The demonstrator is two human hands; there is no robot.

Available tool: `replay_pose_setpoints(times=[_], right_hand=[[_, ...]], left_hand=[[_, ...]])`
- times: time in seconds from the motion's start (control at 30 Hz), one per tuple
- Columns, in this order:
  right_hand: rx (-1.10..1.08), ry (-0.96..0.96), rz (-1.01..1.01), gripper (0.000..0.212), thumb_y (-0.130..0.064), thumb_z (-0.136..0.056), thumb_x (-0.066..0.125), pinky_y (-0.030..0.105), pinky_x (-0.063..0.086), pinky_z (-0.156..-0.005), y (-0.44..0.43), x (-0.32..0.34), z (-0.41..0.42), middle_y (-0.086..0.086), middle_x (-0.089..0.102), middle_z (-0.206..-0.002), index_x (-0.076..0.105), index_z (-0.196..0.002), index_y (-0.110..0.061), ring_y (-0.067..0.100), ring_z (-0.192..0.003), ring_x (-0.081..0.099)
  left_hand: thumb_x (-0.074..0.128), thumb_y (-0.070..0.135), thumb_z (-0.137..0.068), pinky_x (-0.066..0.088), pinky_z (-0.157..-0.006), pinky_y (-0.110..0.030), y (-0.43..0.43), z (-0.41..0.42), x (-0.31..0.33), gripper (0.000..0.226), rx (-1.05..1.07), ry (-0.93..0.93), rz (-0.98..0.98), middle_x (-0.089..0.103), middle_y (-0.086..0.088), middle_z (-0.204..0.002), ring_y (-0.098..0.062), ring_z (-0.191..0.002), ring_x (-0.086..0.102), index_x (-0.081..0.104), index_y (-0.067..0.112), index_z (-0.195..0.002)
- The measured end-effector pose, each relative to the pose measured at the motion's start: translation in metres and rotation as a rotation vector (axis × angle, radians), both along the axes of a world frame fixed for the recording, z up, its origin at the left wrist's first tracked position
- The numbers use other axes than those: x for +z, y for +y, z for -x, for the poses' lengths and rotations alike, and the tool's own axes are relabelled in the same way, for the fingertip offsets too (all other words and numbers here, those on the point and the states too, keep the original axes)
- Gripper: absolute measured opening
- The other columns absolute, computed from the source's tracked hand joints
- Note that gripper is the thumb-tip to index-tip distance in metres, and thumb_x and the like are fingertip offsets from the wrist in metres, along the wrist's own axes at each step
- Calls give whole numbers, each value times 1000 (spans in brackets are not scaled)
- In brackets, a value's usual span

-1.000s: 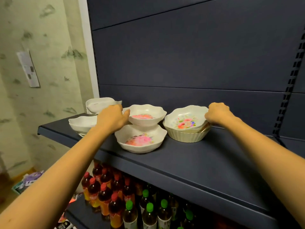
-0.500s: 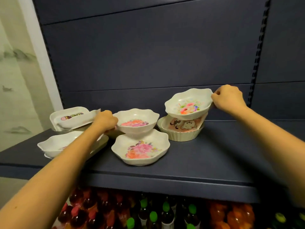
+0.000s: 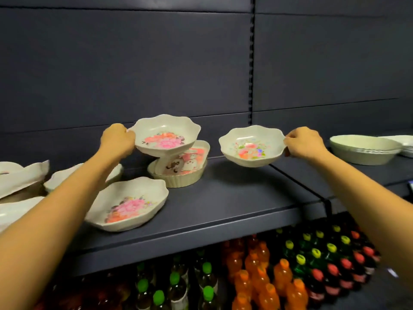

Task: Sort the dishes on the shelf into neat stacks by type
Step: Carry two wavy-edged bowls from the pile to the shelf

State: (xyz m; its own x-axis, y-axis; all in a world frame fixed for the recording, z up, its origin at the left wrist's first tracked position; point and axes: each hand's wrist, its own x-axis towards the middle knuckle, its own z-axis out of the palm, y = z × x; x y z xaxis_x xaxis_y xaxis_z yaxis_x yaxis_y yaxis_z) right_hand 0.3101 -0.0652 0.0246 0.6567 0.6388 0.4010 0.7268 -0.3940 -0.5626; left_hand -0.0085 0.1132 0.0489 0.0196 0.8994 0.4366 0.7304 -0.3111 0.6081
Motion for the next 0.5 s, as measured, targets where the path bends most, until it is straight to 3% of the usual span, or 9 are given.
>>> replay_pose_setpoints(times=[0.1,0.23,0.33,0.4,0.43,0.5], right_hand=[[-36,-2,48,29,-2,-84,45,27,42,-59,-32,-5,-24,15,64,-69,67,-65,-3,28,-74,59],[-71,-9,70,40,-1,-82,48,32,47,-74,-81,-12,-72,5,56,-52,54,-45,-14,29,-77,60],[-105,27,69,41,-1,-81,47,28,45,-62,-125,-12,-113,-5,54,-38,54,-43,-12,27,-64,56],[-136,49,59,41,-1,-81,47,28,44,-61,-156,-12,-142,-6,51,-28,55,-43,-11,26,-59,55],[-149,57,51,40,-2,-82,47,29,45,-64,-170,-12,-156,-5,54,-32,56,-44,-10,28,-62,57],[-193,62,49,36,-4,-83,48,33,48,-73,-199,-13,-184,9,66,-55,58,-49,-7,33,-74,61]], left_hand=[[39,6,-87,35,-58,-33,-15,-44,1,19,-101,14,-39,48,-17,-65,-29,-64,45,51,-1,-73],[38,-1,-80,27,-49,-24,-45,-111,1,23,-251,-18,35,43,-16,-53,-24,-48,36,44,2,-57],[39,0,-83,36,-58,-36,-73,-169,2,21,-303,-12,72,51,-28,-74,-33,-61,45,56,-8,-73],[39,2,-85,44,-70,-44,-91,-209,2,27,-334,-5,65,58,-39,-94,-44,-81,56,60,-15,-90],[39,2,-85,44,-71,-44,-102,-227,1,26,-360,-2,58,60,-41,-100,-44,-83,57,60,-14,-87],[39,1,-83,37,-65,-36,-123,-265,-3,18,-418,-2,48,58,-39,-90,-34,-74,49,53,-5,-75]])
